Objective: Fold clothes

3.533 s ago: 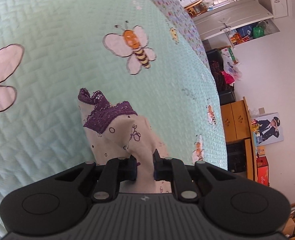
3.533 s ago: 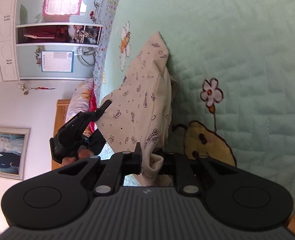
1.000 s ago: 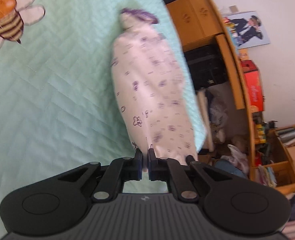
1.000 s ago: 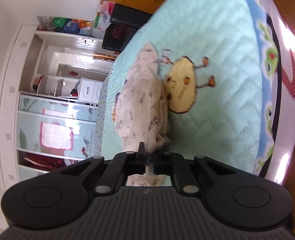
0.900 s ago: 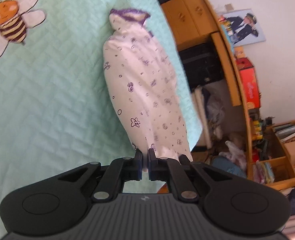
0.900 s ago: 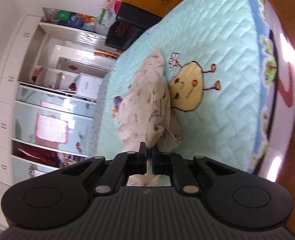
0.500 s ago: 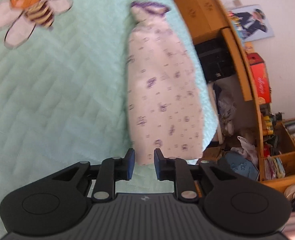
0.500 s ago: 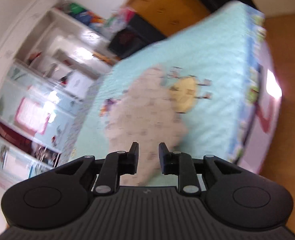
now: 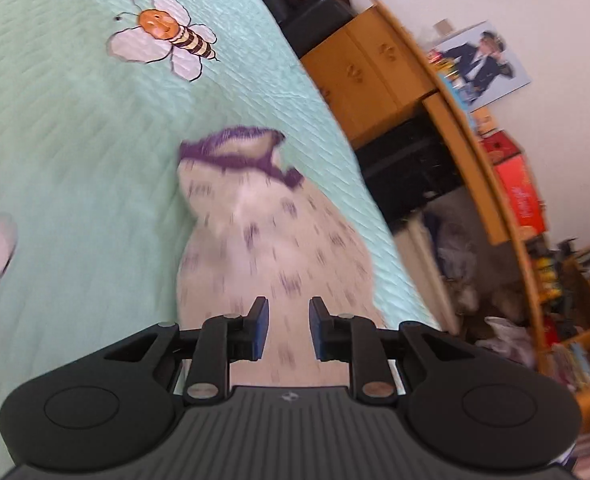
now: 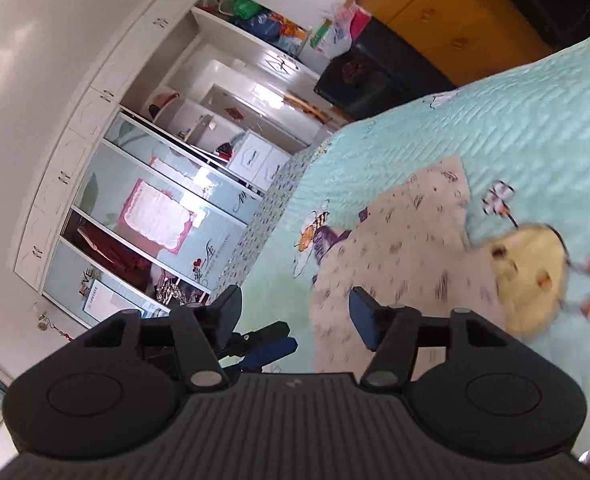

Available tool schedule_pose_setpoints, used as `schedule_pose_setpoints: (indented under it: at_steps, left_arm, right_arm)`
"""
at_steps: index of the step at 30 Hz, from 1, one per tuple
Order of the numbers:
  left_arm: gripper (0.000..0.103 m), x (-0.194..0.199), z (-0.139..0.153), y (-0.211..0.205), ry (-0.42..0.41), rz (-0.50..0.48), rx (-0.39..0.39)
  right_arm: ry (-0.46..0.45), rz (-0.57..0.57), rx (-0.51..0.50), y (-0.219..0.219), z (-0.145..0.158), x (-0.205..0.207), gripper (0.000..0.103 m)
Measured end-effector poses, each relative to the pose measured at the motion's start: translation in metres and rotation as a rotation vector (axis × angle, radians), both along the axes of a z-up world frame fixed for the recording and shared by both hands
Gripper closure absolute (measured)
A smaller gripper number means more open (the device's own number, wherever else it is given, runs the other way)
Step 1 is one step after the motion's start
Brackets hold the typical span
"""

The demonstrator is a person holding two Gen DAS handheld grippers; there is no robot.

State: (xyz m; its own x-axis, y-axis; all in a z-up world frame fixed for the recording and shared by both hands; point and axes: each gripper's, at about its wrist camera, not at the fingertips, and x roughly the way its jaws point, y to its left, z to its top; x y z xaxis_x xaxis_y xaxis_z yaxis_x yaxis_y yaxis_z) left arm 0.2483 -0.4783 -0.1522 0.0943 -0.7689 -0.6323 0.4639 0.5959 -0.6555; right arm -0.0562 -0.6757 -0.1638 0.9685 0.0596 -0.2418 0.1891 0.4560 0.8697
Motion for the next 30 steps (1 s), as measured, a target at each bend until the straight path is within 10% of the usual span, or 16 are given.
schedule_pose_setpoints:
  at_steps: [6, 9, 11, 14, 17, 20, 23, 26, 30]
  left_arm:
    - [0.101, 0.064, -0.035, -0.033, 0.024, 0.047, 0.074]
    - [0.094, 0.08, -0.024, -0.019, -0.004, 0.076, 0.015]
    - [0.078, 0.083, -0.019, -0.008, -0.005, 0.09, -0.042]
    - [0.076, 0.082, -0.021, -0.006, -0.002, 0.093, -0.066]
    - [0.076, 0.078, -0.028, -0.006, 0.024, 0.125, -0.053]
    - [0.076, 0.068, -0.022, 0.013, 0.03, 0.141, -0.079]
    - [0.076, 0.061, -0.017, 0.035, 0.03, 0.139, -0.127]
    - [0.076, 0.052, -0.026, 0.05, 0.076, 0.177, -0.162]
    - [0.076, 0.033, -0.03, 0.061, 0.116, 0.16, -0.156]
  right_arm:
    - [0.132, 0.013, 0.275, -0.088, -0.059, 0.101, 0.044]
    - [0.071, -0.145, 0.308, -0.116, -0.053, 0.096, 0.052]
    - [-0.042, -0.131, 0.329, -0.112, -0.04, 0.091, 0.049]
    - [0.027, 0.013, 0.333, -0.08, -0.043, 0.129, 0.028]
    - [0.11, 0.159, 0.332, -0.047, -0.047, 0.169, 0.028]
    - [0.141, 0.054, 0.297, -0.058, -0.047, 0.191, 0.042]
    - [-0.022, 0.069, 0.381, -0.055, -0.032, 0.187, 0.036]
    - [0.014, 0.152, 0.348, -0.028, -0.029, 0.208, 0.021]
    - [0.133, 0.04, 0.389, -0.044, -0.064, 0.239, 0.051]
